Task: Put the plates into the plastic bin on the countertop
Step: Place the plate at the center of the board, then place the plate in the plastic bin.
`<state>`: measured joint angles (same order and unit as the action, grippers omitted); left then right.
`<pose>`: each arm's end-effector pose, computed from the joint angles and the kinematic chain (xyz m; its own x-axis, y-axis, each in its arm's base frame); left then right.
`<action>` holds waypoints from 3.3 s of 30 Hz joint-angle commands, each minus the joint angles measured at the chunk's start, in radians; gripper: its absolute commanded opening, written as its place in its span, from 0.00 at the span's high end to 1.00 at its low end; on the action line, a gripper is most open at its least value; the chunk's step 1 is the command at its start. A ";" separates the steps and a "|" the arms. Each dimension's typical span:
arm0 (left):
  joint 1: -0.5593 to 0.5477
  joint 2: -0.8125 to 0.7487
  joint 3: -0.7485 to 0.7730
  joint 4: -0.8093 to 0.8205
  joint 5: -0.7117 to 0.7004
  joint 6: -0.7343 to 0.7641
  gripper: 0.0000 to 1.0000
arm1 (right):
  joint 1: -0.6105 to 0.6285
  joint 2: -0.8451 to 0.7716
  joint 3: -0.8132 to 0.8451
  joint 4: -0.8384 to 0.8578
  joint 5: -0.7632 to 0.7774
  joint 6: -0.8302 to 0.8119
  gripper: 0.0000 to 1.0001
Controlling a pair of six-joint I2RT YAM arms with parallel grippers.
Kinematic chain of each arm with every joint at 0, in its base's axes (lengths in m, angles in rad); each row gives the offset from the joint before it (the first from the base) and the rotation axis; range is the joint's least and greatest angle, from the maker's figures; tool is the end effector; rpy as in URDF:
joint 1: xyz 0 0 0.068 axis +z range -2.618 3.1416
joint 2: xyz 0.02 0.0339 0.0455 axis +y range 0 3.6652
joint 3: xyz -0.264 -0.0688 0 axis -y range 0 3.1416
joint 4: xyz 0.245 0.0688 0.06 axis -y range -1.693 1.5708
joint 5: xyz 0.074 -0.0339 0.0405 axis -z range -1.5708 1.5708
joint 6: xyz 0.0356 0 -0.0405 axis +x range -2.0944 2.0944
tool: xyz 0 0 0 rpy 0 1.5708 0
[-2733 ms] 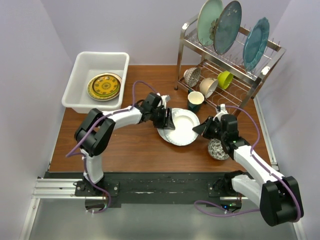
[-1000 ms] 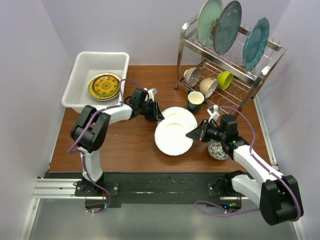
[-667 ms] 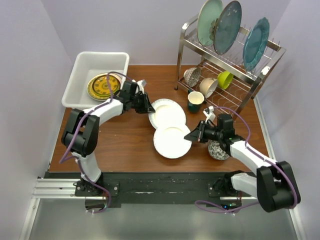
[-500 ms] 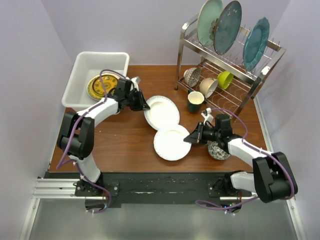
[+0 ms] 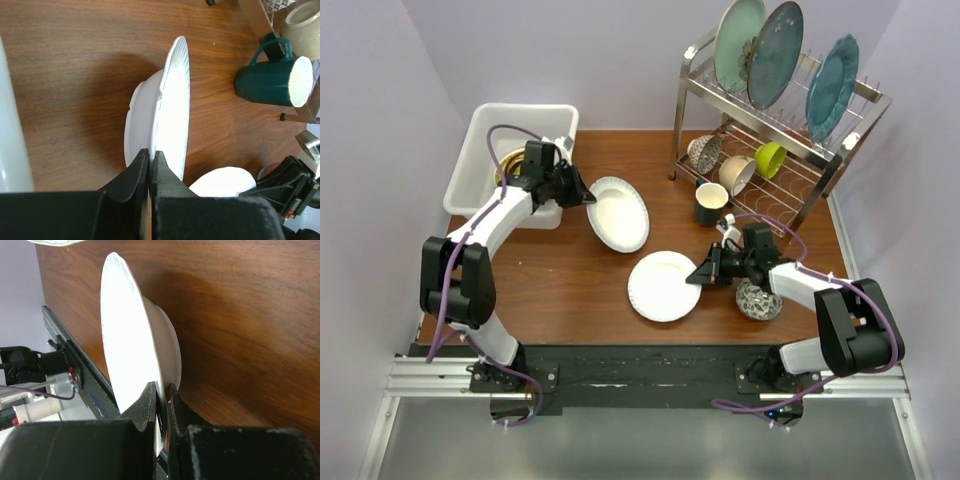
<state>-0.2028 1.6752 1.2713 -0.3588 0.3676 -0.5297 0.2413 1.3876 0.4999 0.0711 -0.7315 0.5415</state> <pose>0.3637 -0.0878 0.2609 -0.8075 -0.3153 -0.4984 0.0399 0.8140 -0.5796 0.2292 0.0809 0.1477 -0.9270 0.1669 -0.3358 -0.1682 0.6153 0.7701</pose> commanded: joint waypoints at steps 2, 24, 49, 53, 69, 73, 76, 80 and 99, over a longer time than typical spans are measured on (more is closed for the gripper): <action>0.031 -0.111 0.132 0.009 0.083 -0.007 1.00 | -0.002 0.016 0.065 -0.091 0.072 -0.090 0.95; 0.341 -0.201 0.273 -0.078 0.232 -0.012 1.00 | 0.000 0.030 0.097 -0.185 0.138 -0.109 0.30; 0.582 -0.097 0.148 0.221 0.295 -0.177 1.00 | 0.000 0.053 0.083 -0.166 0.115 -0.094 0.28; 0.591 -0.068 0.123 0.270 0.281 -0.222 1.00 | 0.000 0.053 0.078 -0.163 0.115 -0.094 0.28; 0.608 0.046 0.005 0.595 0.235 -0.431 1.00 | 0.000 0.071 0.074 -0.133 0.078 -0.091 0.28; 0.620 0.057 -0.027 0.655 0.218 -0.480 1.00 | 0.000 0.074 0.072 -0.128 0.076 -0.089 0.28; 0.626 0.063 -0.053 0.708 0.223 -0.518 1.00 | 0.000 0.074 0.072 -0.128 0.073 -0.090 0.28; 0.629 0.073 -0.078 0.751 0.226 -0.540 1.00 | 0.000 0.076 0.074 -0.129 0.072 -0.094 0.28; 0.641 0.087 -0.174 0.758 0.192 -0.501 1.00 | 0.000 0.074 0.071 -0.125 0.067 -0.094 0.28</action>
<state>0.4313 1.7702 1.0992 0.3073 0.5354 -1.0321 0.2409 1.4540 0.5720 -0.0700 -0.6502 0.4549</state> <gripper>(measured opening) 0.048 0.714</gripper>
